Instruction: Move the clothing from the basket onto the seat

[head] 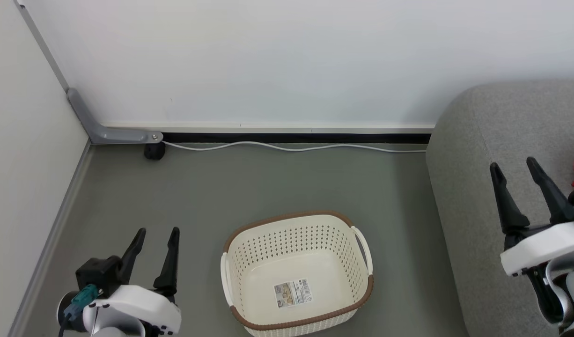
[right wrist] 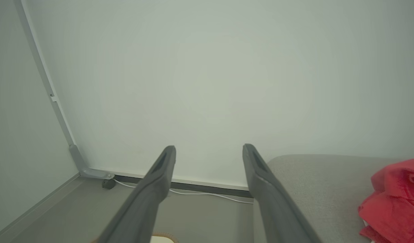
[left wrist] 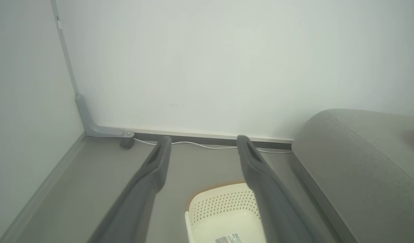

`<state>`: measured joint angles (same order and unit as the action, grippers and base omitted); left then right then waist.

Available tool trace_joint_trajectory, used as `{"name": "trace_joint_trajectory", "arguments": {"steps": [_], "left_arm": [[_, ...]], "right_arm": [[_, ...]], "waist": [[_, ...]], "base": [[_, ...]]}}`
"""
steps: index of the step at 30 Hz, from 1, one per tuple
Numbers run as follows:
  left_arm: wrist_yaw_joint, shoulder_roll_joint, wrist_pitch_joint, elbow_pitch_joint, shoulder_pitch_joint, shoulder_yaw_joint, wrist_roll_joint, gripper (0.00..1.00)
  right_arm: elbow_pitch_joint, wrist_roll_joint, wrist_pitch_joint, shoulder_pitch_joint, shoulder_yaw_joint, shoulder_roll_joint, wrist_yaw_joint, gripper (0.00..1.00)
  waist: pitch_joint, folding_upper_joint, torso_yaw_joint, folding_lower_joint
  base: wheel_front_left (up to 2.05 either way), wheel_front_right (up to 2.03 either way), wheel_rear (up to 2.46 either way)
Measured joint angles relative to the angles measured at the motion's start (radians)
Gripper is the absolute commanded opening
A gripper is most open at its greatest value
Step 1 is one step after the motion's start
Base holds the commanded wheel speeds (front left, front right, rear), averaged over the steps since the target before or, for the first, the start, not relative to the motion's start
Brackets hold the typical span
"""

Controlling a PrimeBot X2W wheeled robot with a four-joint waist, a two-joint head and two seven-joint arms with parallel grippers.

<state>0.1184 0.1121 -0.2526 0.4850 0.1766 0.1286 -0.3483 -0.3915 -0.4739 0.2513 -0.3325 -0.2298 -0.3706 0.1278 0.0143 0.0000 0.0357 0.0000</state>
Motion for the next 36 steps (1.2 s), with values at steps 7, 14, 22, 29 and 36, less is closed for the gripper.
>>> {"name": "trace_joint_trajectory", "arguments": {"steps": [7, 14, 22, 29, 36], "left_arm": [[-0.01, -0.01, 0.0, -0.065, -0.094, -0.111, 0.052, 1.0], [-0.011, -0.037, 0.0, -0.124, -0.152, -0.195, 0.09, 1.0], [-0.004, -0.059, 0.0, -0.14, -0.168, -0.211, 0.121, 1.0], [0.005, -0.064, 0.0, -0.138, -0.168, -0.19, 0.128, 1.0], [0.005, -0.066, 0.0, -0.13, -0.167, -0.162, 0.127, 1.0]], "right_arm": [[0.06, 0.062, 0.0, 0.141, 0.072, 0.059, 0.0, 1.0], [0.088, 0.123, 0.0, 0.238, 0.129, 0.122, 0.0, 1.0], [0.078, 0.164, 0.0, 0.261, 0.149, 0.154, 0.0, 1.0], [0.049, 0.168, 0.0, 0.248, 0.15, 0.158, 0.0, 1.0], [0.027, 0.174, 0.0, 0.235, 0.15, 0.173, 0.0, 1.0]], "waist": [[-0.035, 0.0, 0.002, 0.0], [-0.042, 0.0, -0.005, 0.0], [-0.03, 0.0, -0.014, 0.0], [-0.024, 0.0, -0.023, 0.0], [-0.02, 0.0, -0.032, 0.0]], "base": [[0.0, 0.0, 0.0], [0.0, 0.0, 0.0], [0.0, 0.0, 0.0], [0.0, 0.0, 0.0], [0.0, 0.0, 0.0]]}}
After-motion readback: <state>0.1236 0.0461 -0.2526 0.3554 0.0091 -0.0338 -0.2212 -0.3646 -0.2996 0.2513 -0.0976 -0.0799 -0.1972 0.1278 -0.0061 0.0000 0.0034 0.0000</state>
